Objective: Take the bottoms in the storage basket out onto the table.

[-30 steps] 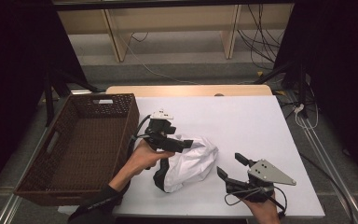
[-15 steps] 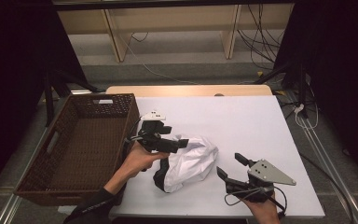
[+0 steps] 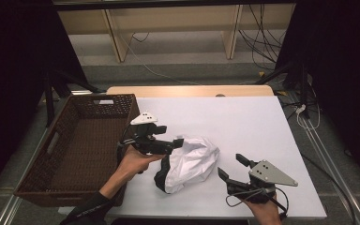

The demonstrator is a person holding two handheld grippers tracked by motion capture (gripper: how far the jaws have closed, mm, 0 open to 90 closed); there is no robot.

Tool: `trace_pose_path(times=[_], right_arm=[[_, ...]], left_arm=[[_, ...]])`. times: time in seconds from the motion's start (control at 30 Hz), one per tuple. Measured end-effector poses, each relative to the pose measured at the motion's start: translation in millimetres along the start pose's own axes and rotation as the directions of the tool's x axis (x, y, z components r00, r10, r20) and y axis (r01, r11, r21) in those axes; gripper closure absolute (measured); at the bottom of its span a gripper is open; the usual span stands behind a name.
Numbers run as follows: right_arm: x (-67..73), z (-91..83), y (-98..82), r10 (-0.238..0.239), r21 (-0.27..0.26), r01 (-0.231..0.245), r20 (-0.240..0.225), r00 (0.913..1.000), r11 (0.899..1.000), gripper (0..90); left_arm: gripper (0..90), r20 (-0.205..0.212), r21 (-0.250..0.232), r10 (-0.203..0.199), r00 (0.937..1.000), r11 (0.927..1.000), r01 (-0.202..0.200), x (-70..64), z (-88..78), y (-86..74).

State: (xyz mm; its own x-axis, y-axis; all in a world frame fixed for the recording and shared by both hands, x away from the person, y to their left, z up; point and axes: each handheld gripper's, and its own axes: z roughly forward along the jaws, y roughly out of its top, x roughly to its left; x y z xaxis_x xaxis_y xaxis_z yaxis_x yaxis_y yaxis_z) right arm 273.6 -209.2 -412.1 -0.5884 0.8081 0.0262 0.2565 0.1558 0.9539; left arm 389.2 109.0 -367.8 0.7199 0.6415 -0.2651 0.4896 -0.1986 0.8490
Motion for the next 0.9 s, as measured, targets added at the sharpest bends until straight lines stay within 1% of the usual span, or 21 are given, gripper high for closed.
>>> trace_pose_path(times=[0.23,0.33,0.5,0.63,0.77,0.87,0.9], right_arm=[[0.0,-0.3,-0.1,0.003,0.001,-0.003,-0.001,1.0,1.0,26.1],[0.1,-0.3,-0.1,0.004,0.0,-0.004,-0.001,1.0,1.0,26.2],[0.2,-0.1,-0.1,0.003,-0.001,-0.003,-0.001,1.0,1.0,26.1],[0.3,-0.4,0.1,0.005,-0.001,-0.005,-0.001,1.0,1.0,26.1],[0.5,-0.6,0.1,0.007,-0.001,-0.007,-0.001,1.0,1.0,26.1],[0.3,-0.7,0.2,0.006,-0.004,-0.006,0.0,1.0,1.0,26.1],[0.2,-0.9,0.2,0.004,-0.004,-0.004,0.0,1.0,1.0,26.1]], left_arm=[[11.6,-0.008,-0.053,0.0,1.0,0.9986,-0.001,-2.3,-5.6,-0.6],[11.4,-0.011,-0.062,0.004,0.9999,0.9981,-0.005,-3.1,-7.2,-1.2],[11.3,-0.016,-0.08,-0.002,0.9999,0.9968,0.001,-4.2,-8.8,-3.8],[11.3,-0.005,-0.091,-0.009,0.9999,0.9958,0.009,-7.4,-9.5,-4.5],[11.0,-0.003,-0.088,0.011,0.9999,0.9961,-0.011,-12.7,-10.9,-6.4],[10.8,-0.03,-0.089,0.046,0.9985,0.9948,-0.049,-15.8,-13.8,-7.1],[10.8,-0.034,-0.092,0.049,0.9982,0.9944,-0.052,-16.4,-14.8,-7.4]])
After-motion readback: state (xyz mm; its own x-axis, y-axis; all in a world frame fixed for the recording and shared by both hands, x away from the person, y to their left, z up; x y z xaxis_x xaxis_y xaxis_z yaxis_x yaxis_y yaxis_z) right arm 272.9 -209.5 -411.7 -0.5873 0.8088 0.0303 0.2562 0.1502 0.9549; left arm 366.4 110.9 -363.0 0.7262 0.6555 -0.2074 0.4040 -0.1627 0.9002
